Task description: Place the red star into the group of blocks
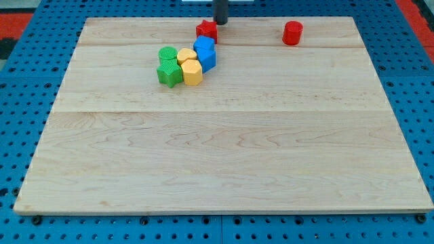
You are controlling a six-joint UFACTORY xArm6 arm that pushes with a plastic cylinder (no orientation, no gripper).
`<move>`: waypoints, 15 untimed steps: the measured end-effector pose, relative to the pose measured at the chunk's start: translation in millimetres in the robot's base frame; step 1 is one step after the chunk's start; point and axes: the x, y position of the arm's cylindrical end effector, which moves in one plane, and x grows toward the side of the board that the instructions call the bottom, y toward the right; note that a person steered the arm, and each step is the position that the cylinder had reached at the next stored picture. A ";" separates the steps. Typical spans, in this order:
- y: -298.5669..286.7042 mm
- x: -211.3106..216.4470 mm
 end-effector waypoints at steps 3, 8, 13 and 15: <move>19.0 33.2; -70.2 29.7; -97.1 34.1; -97.6 56.7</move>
